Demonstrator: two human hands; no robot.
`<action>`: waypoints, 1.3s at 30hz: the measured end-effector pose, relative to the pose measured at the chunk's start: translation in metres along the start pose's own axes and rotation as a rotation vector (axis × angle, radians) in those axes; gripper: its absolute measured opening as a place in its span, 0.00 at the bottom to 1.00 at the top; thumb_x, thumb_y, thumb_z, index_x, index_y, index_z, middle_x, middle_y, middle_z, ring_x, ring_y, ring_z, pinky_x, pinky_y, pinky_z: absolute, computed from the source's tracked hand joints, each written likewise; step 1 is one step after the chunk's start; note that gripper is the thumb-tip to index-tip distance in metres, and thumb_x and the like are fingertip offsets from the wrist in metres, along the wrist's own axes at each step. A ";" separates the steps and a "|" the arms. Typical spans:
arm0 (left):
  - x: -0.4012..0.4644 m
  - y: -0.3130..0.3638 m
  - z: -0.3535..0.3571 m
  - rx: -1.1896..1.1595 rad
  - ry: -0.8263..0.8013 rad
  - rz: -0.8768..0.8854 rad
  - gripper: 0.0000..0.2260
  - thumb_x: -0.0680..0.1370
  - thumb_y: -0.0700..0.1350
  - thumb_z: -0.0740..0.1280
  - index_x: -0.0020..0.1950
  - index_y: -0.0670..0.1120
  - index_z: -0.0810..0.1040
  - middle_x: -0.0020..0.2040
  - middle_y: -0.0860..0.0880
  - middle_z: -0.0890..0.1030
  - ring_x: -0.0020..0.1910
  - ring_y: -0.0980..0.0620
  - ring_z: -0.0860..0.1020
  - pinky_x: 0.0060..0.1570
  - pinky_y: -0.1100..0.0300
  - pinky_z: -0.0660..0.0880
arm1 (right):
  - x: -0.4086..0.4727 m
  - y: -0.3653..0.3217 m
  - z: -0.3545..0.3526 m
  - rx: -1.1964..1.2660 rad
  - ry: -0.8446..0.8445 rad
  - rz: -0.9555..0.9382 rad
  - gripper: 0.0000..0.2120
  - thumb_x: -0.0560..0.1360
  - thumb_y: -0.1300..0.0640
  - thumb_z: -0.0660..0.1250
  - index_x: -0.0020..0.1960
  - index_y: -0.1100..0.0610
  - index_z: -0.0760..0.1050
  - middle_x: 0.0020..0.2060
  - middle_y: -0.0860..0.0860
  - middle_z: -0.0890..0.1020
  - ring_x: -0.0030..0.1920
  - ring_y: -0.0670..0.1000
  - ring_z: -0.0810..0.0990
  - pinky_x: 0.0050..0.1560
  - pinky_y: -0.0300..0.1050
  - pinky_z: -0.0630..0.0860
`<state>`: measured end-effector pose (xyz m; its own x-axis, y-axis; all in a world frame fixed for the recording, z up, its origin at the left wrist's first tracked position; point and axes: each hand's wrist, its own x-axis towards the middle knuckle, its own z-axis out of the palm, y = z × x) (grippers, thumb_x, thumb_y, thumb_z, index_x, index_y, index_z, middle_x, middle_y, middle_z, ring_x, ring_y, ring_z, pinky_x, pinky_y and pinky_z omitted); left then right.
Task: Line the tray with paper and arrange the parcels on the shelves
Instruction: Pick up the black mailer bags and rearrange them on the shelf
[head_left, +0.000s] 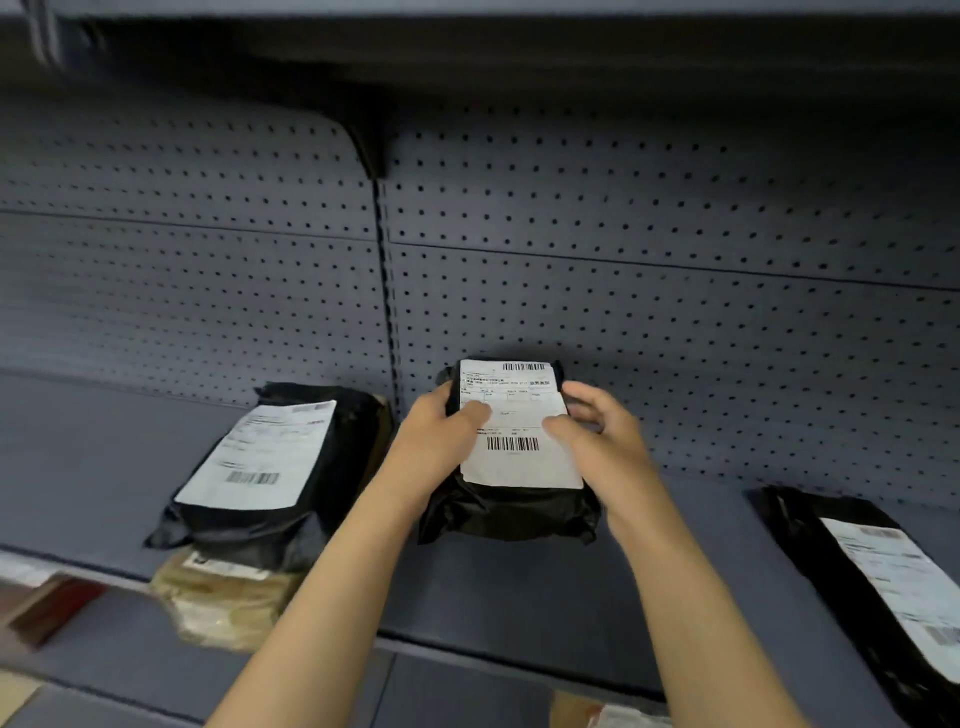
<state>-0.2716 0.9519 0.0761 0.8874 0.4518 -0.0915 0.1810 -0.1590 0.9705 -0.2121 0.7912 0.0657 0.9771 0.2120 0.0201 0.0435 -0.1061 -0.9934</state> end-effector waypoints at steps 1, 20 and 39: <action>0.003 -0.006 -0.010 -0.001 0.010 -0.018 0.11 0.80 0.45 0.65 0.59 0.52 0.84 0.55 0.52 0.87 0.55 0.49 0.85 0.62 0.48 0.79 | 0.001 0.003 0.012 -0.005 -0.012 0.007 0.20 0.76 0.60 0.69 0.66 0.47 0.75 0.55 0.43 0.81 0.48 0.43 0.82 0.44 0.41 0.78; 0.007 -0.058 -0.033 1.040 0.177 0.053 0.24 0.80 0.42 0.62 0.77 0.50 0.67 0.81 0.46 0.61 0.73 0.40 0.70 0.57 0.45 0.75 | 0.004 0.068 0.098 -0.217 -0.131 0.096 0.24 0.78 0.51 0.70 0.73 0.49 0.70 0.61 0.47 0.80 0.57 0.48 0.80 0.49 0.38 0.74; -0.034 0.054 0.143 -0.125 0.049 0.305 0.19 0.84 0.55 0.59 0.76 0.59 0.69 0.73 0.59 0.71 0.65 0.62 0.69 0.63 0.61 0.64 | -0.007 -0.015 -0.134 -0.169 0.099 -0.103 0.17 0.78 0.52 0.68 0.66 0.42 0.77 0.59 0.38 0.80 0.54 0.36 0.77 0.46 0.32 0.71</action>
<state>-0.2312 0.8021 0.0993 0.8706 0.4424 0.2154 -0.1457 -0.1863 0.9716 -0.1920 0.6608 0.0960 0.9810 0.1344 0.1397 0.1702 -0.2516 -0.9527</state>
